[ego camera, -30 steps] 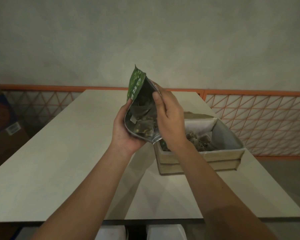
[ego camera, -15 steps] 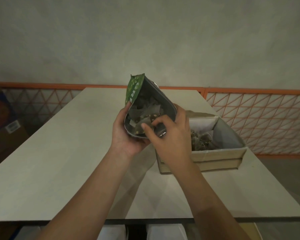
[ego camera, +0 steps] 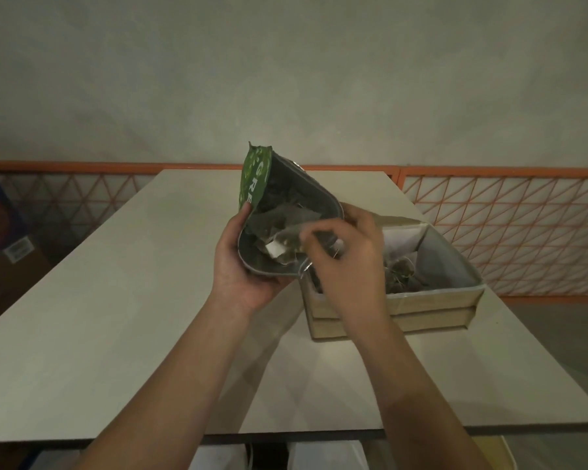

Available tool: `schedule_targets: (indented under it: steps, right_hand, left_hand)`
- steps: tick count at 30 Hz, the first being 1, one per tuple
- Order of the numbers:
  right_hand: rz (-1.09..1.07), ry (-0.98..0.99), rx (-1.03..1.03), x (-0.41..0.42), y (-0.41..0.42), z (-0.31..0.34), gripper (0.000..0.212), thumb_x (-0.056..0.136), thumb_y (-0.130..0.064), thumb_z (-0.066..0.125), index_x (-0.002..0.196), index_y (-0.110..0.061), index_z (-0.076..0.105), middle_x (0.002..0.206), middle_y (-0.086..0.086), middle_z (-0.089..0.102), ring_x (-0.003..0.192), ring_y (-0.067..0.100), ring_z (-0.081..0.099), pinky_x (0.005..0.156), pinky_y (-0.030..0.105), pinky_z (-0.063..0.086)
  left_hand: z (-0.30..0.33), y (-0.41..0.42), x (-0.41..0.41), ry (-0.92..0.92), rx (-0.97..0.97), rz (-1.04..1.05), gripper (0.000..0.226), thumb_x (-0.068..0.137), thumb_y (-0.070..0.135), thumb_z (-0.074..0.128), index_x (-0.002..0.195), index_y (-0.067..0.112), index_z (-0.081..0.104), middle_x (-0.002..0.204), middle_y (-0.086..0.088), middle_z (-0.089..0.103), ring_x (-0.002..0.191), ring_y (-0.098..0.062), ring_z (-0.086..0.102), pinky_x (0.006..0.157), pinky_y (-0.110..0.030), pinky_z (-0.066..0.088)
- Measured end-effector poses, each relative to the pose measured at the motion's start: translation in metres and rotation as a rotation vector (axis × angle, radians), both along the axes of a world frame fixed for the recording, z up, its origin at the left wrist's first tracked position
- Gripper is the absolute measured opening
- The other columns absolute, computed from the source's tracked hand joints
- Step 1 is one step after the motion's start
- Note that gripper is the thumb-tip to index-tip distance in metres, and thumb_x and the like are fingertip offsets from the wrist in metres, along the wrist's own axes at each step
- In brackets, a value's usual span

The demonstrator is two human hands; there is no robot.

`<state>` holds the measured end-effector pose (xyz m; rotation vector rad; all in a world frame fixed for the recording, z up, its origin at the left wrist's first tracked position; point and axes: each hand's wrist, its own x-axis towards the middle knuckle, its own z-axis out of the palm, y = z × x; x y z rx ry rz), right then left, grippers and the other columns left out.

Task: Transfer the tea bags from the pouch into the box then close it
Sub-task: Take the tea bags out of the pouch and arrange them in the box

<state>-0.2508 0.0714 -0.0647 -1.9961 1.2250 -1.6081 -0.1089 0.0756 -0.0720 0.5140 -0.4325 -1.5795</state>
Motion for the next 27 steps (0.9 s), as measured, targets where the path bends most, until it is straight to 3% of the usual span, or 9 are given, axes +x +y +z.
schedule_targets:
  steps: [2, 4, 9, 13, 15, 17, 21, 24, 27]
  right_hand:
    - [0.075, -0.136, 0.081, -0.01, 0.0, 0.009, 0.008, 0.084, -0.02, 0.074, 0.086, -0.027, 0.073, 0.123, -0.003, 0.053, 0.124, 0.012, 0.046, 0.102, 0.026, 0.04]
    - [0.093, -0.198, 0.127, -0.018, 0.001, 0.016, 0.003, 0.085, -0.022, 0.073, 0.087, -0.025, 0.072, 0.119, -0.008, 0.054, 0.12, 0.003, 0.047, 0.1, 0.021, 0.041]
    - [0.124, -0.439, 0.076, -0.03, 0.003, 0.027, 0.008, 0.092, -0.022, 0.066, 0.093, -0.016, 0.062, 0.1, 0.0, 0.067, 0.096, 0.011, 0.064, 0.084, 0.025, 0.053]
    - [0.161, -0.62, 0.012, -0.044, 0.001, 0.028, 0.013, 0.094, -0.015, 0.063, 0.093, -0.022, 0.052, 0.097, 0.012, 0.063, 0.092, 0.029, 0.064, 0.079, 0.039, 0.054]
    - [0.077, -0.536, 0.085, -0.052, -0.005, 0.022, 0.017, 0.092, -0.013, 0.065, 0.096, -0.023, 0.051, 0.093, 0.001, 0.061, 0.083, 0.021, 0.062, 0.072, 0.032, 0.053]
    - [0.002, -0.294, 0.2, -0.06, -0.011, 0.012, 0.019, 0.09, -0.016, 0.068, 0.098, -0.026, 0.054, 0.091, -0.011, 0.06, 0.077, 0.008, 0.061, 0.064, 0.023, 0.048]
    - [0.052, 0.005, 0.271, -0.063, -0.008, 0.0, 0.011, 0.087, -0.018, 0.071, 0.086, -0.027, 0.063, 0.08, -0.015, 0.063, 0.072, -0.011, 0.056, 0.058, 0.005, 0.041]
    - [0.059, 0.085, 0.308, -0.061, -0.004, -0.005, 0.01, 0.083, -0.033, 0.075, 0.081, -0.029, 0.066, 0.075, -0.014, 0.068, 0.07, -0.005, 0.06, 0.06, 0.009, 0.045]
    - [0.046, 0.219, 0.367, -0.06, -0.003, -0.011, 0.01, 0.082, -0.039, 0.075, 0.087, -0.034, 0.069, 0.084, -0.017, 0.069, 0.079, -0.003, 0.061, 0.071, 0.025, 0.054]
  left_hand:
    - [-0.001, -0.002, -0.001, 0.003, 0.0, -0.005, 0.056, 0.091, 0.055, 0.055, 0.129, 0.016, 0.069, 0.134, -0.014, 0.064, 0.11, -0.035, 0.066, 0.088, -0.042, 0.057]
    - [-0.002, -0.003, -0.002, 0.007, -0.001, -0.003, 0.054, 0.092, 0.055, 0.054, 0.126, 0.017, 0.07, 0.132, -0.016, 0.065, 0.109, -0.037, 0.067, 0.087, -0.043, 0.058]
    - [-0.003, -0.005, -0.002, -0.003, 0.012, 0.015, 0.053, 0.089, 0.055, 0.057, 0.126, 0.02, 0.071, 0.131, -0.015, 0.066, 0.112, -0.036, 0.066, 0.092, -0.043, 0.054]
    - [-0.001, -0.005, -0.003, 0.028, 0.013, 0.014, 0.051, 0.089, 0.054, 0.058, 0.126, 0.022, 0.071, 0.132, -0.014, 0.066, 0.113, -0.036, 0.065, 0.088, -0.042, 0.057]
    - [0.0, -0.004, -0.004, 0.053, 0.0, 0.0, 0.051, 0.09, 0.053, 0.057, 0.13, 0.022, 0.068, 0.135, -0.014, 0.064, 0.124, -0.035, 0.06, 0.09, -0.043, 0.057]
    - [-0.001, -0.003, -0.005, 0.073, -0.011, -0.015, 0.051, 0.092, 0.052, 0.055, 0.131, 0.022, 0.068, 0.137, -0.013, 0.063, 0.127, -0.034, 0.057, 0.09, -0.043, 0.057]
    - [-0.001, -0.003, -0.006, 0.09, -0.015, -0.016, 0.05, 0.093, 0.051, 0.055, 0.131, 0.021, 0.067, 0.136, -0.012, 0.063, 0.127, -0.033, 0.057, 0.092, -0.046, 0.056]
    - [-0.001, -0.003, -0.006, 0.069, -0.026, -0.022, 0.053, 0.092, 0.052, 0.054, 0.135, 0.023, 0.064, 0.138, -0.011, 0.062, 0.121, -0.034, 0.062, 0.088, -0.043, 0.058]
    - [-0.001, -0.003, -0.005, 0.058, -0.019, -0.025, 0.052, 0.093, 0.053, 0.052, 0.133, 0.023, 0.065, 0.14, -0.011, 0.061, 0.118, -0.035, 0.061, 0.087, -0.041, 0.057]
